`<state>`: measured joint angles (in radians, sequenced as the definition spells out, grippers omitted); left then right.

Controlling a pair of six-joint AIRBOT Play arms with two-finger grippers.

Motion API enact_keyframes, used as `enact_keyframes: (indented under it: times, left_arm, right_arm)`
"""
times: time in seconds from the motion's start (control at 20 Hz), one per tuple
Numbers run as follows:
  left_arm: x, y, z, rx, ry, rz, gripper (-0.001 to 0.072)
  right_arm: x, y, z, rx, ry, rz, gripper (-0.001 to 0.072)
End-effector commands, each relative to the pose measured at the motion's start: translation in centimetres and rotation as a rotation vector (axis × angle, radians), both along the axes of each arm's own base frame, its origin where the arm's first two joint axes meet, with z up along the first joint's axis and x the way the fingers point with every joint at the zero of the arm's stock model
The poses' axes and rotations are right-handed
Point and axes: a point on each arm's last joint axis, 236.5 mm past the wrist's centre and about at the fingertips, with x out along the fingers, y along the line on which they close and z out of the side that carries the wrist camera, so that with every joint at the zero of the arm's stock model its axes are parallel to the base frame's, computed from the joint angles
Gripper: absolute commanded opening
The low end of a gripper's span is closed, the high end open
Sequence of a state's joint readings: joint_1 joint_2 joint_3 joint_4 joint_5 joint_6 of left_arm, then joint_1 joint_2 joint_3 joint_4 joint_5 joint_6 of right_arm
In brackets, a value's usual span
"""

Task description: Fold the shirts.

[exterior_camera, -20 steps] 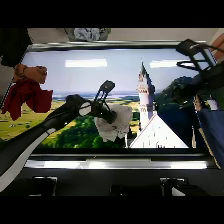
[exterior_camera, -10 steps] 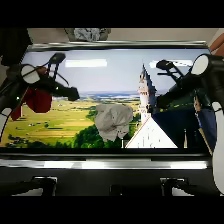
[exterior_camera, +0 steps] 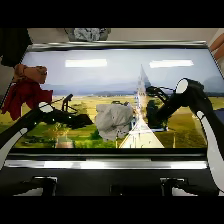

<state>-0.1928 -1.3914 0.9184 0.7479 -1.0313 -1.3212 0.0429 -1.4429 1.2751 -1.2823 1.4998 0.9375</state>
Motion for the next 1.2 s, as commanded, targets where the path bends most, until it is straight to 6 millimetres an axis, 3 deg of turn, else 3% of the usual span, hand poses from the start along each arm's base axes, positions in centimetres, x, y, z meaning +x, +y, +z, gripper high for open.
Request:
enact_keyframes:
  times: [0.0,0.2,0.45,0.55,0.6,0.75,1.0,1.15]
  left_arm:
    - [-1.5,-3.8,0.3,-0.082,-0.002,-0.032,0.0683]
    - [-2.2,-5.9,-0.8,-0.061,-0.023,-0.065,0.0682]
    - [1.1,-5.7,-2.4,-0.042,-0.046,0.089,0.0641]
    - [1.4,-6.2,-3.1,-0.049,-0.030,0.128,0.0383]
    - [1.6,-6.6,-3.2,-0.056,-0.028,0.141,0.0368]
    - [1.4,-7.3,-3.2,-0.071,-0.024,0.144,0.0057]
    - [0.9,-7.4,-2.8,-0.074,-0.048,0.088,0.0033]
    - [0.5,-7.5,-2.4,-0.077,-0.049,0.068,0.0032]
  right_arm:
    - [0.9,0.2,-1.2,0.005,-0.034,-0.026,0.0713]
    - [1.7,0.3,-1.5,0.011,-0.053,-0.054,0.0713]
    - [1.8,0.4,-1.6,0.013,-0.053,-0.055,0.0712]
    - [1.8,0.4,-1.6,0.013,-0.055,-0.056,0.0712]
    - [1.9,0.4,-1.6,0.014,-0.057,-0.057,0.0712]
    - [2.1,1.1,-1.6,0.044,-0.057,-0.068,0.0713]
    - [3.0,3.2,-3.3,0.137,-0.040,-0.065,0.0712]
    - [7.2,5.5,-3.0,0.253,-0.194,-0.101,0.0714]
